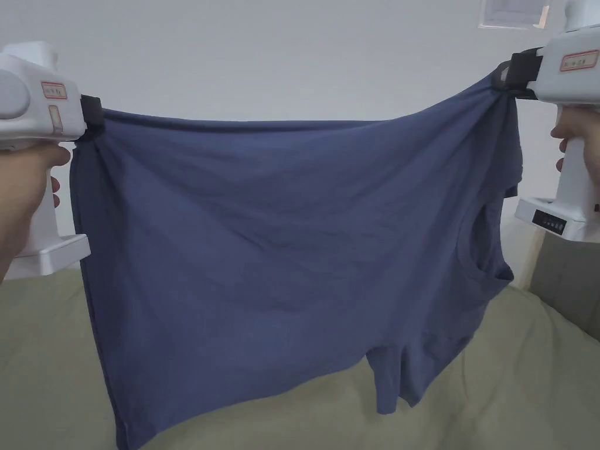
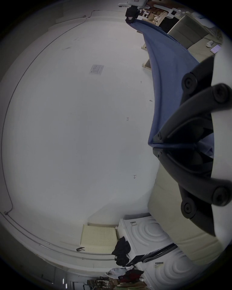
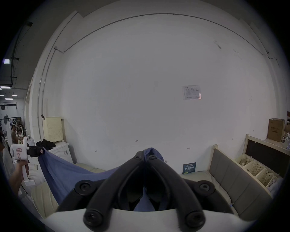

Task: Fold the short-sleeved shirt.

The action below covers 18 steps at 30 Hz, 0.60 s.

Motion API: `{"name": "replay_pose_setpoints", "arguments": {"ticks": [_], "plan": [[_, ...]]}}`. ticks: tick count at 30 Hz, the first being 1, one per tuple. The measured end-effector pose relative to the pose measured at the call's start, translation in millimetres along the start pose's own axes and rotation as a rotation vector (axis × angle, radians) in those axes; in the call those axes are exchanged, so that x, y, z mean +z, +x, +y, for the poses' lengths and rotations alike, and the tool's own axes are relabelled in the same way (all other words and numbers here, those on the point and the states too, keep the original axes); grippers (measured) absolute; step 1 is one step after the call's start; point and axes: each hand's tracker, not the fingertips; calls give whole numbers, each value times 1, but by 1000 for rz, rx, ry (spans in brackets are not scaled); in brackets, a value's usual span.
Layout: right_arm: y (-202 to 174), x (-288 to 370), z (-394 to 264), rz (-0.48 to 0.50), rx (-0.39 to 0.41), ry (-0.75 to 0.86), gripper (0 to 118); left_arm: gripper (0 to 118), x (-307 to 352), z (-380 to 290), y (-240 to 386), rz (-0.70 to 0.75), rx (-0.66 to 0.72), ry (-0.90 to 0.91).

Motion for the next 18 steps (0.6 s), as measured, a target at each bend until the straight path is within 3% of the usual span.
{"name": "replay_pose_setpoints", "arguments": {"ticks": [7, 13, 18], "plan": [[6, -25, -42, -3, -7, -51, 2, 6, -20, -32, 8, -13, -19, -25], [25, -45, -122, -21, -68, -147, 2, 6, -46, -117, 0, 1, -5, -110], [34, -20, -172, -23, -70, -122, 2, 6, -44, -174, -10, -13, 35, -176]]}}
